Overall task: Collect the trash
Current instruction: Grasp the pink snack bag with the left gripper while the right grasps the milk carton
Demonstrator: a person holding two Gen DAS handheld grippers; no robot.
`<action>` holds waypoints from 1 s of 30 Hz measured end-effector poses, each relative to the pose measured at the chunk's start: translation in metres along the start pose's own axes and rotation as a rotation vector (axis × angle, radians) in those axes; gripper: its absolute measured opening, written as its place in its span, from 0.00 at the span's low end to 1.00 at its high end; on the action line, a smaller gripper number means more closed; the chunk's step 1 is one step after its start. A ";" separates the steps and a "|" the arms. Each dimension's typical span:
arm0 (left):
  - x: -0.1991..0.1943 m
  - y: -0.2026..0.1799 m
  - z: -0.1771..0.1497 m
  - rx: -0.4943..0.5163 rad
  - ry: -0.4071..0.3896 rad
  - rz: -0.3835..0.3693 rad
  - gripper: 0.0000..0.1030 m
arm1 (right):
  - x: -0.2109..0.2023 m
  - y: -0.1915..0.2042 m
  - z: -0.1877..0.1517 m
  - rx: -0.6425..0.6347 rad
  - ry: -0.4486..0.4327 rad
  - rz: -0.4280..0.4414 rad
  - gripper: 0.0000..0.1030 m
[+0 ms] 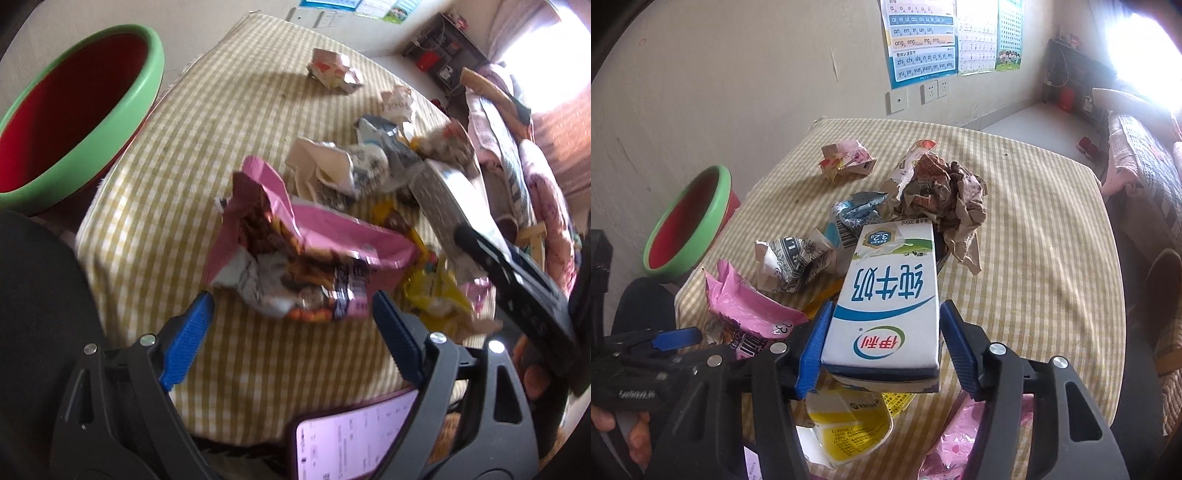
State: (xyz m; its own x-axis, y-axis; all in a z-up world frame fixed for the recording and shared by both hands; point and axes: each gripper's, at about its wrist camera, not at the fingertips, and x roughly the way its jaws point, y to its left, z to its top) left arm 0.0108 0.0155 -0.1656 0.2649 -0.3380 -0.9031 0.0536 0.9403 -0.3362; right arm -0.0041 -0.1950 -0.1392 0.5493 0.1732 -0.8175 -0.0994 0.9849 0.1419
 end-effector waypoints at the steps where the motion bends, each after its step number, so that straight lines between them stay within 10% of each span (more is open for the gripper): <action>1: 0.003 0.003 0.004 -0.013 -0.008 0.016 0.82 | 0.000 0.000 0.000 0.004 -0.003 0.004 0.55; 30: 0.000 0.009 0.033 -0.092 -0.060 0.050 0.82 | -0.015 -0.007 0.001 0.069 -0.037 0.054 0.55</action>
State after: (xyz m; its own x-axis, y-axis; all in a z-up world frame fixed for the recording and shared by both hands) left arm 0.0435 0.0258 -0.1597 0.3219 -0.2854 -0.9027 -0.0491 0.9472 -0.3170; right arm -0.0108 -0.2043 -0.1270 0.5747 0.2246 -0.7869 -0.0732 0.9719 0.2239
